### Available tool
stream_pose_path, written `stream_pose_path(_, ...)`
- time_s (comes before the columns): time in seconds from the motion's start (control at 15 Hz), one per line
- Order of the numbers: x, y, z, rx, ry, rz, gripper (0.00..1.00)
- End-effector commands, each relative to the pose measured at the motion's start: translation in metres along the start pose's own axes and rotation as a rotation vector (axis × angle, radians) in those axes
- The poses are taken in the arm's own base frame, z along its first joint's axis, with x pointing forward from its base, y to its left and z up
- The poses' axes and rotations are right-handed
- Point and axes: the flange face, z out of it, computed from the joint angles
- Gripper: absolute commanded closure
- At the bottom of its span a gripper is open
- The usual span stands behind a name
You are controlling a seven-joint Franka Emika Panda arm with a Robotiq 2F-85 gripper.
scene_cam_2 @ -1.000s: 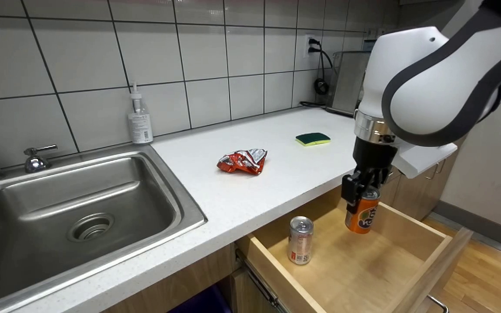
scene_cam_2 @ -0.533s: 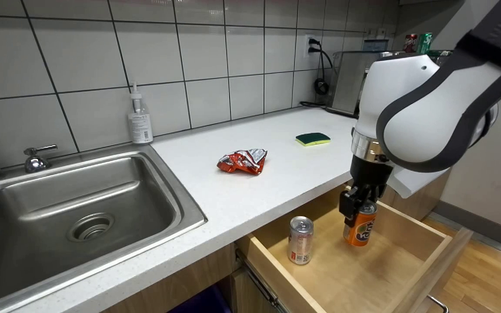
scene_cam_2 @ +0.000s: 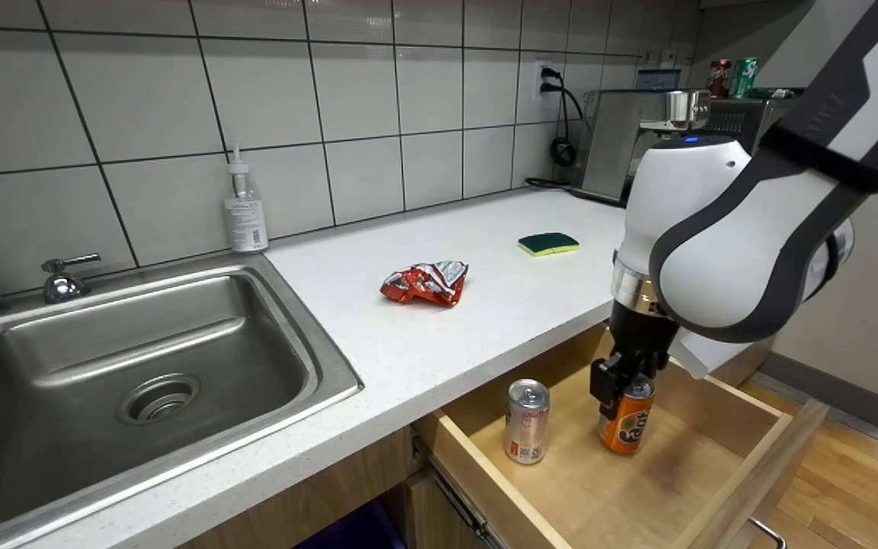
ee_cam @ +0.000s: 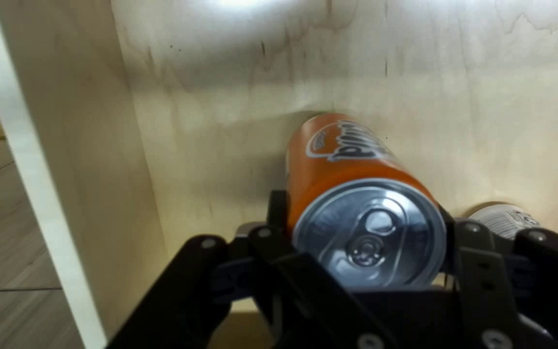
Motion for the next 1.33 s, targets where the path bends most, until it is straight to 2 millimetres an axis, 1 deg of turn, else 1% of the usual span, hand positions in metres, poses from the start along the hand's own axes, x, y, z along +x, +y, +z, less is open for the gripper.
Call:
stream_pose_path(0.0,0.007,0.001,0.005,0.007,0.012,0.029,0.62)
stream_pose_path(0.27,0.007,0.002,0.011,0.010,0.002,0.034,0.62)
stream_pose_path(0.33,0.007,0.002,0.011,0.010,0.002,0.035,0.12)
stream_pose_path(0.4,0.007,0.002,0.010,0.009,0.007,0.035,0.11)
stream_pose_path(0.47,0.008,0.002,0.008,0.009,0.011,0.035,0.05)
stream_pose_path(0.53,0.008,0.002,0.006,0.008,0.014,0.035,0.01)
stream_pose_path(0.8,0.006,0.001,-0.003,0.005,0.033,0.031,0.00)
stream_pose_path(1.0,0.001,0.000,-0.014,-0.004,0.051,0.021,0.00)
stream_pose_path(1.27,-0.013,-0.006,-0.031,-0.023,0.057,-0.038,0.00)
